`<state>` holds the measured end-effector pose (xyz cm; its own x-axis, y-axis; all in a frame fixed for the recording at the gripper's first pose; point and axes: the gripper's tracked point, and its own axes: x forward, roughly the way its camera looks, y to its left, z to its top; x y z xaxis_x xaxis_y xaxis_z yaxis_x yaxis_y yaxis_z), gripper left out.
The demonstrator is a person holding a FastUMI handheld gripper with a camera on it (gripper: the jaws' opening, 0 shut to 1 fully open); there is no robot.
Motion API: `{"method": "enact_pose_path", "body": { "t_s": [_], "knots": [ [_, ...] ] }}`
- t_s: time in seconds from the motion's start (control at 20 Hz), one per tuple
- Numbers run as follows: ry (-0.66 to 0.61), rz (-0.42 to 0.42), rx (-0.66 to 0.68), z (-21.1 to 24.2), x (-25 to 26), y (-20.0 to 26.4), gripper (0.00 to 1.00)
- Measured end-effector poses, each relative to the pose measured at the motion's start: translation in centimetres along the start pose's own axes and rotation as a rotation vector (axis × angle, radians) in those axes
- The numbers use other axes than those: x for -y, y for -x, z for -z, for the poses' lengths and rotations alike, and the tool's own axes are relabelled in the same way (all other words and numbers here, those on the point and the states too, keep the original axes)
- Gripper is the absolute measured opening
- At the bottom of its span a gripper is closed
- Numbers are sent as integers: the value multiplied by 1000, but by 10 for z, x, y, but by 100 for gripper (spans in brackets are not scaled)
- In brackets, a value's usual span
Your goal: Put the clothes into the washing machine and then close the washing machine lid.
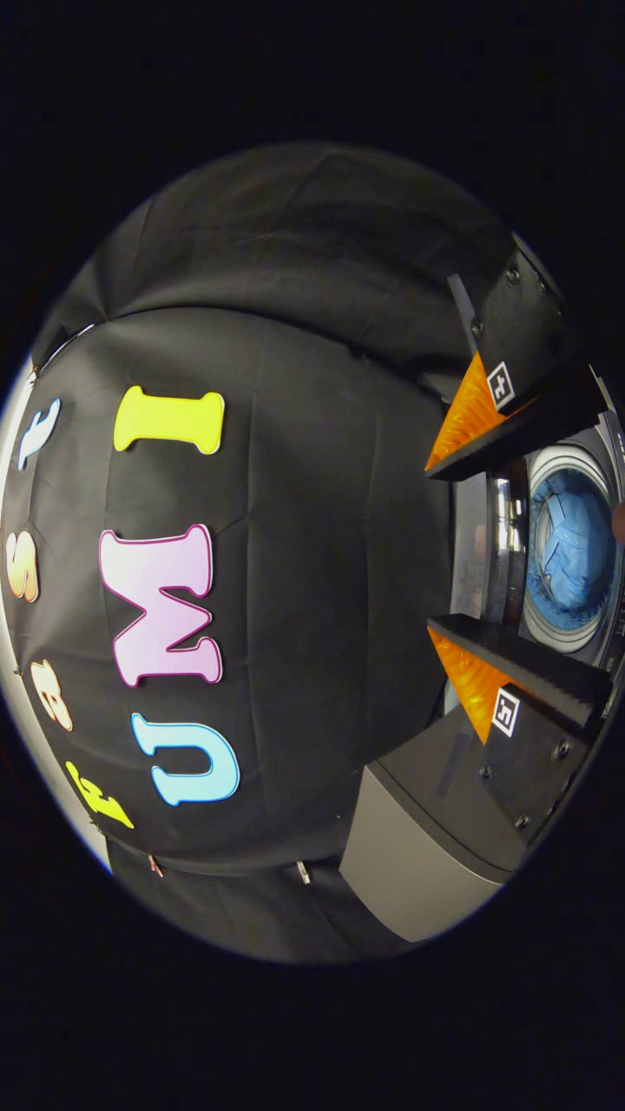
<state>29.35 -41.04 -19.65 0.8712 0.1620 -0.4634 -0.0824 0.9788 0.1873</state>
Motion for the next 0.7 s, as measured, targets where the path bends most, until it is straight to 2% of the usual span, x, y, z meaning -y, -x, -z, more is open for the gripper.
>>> {"method": "enact_pose_path", "body": {
  "t_s": [0.3,0.35,0.5,0.6,0.7],
  "knots": [
    [-20,-60,-67,24,-4,-2,99],
    [-32,-72,-109,37,-6,-1,99],
    [-23,-44,-364,111,2,9,99],
    [-52,-51,-381,122,-6,6,100],
    [-5,-57,-338,116,-9,0,99]
  ]
}}
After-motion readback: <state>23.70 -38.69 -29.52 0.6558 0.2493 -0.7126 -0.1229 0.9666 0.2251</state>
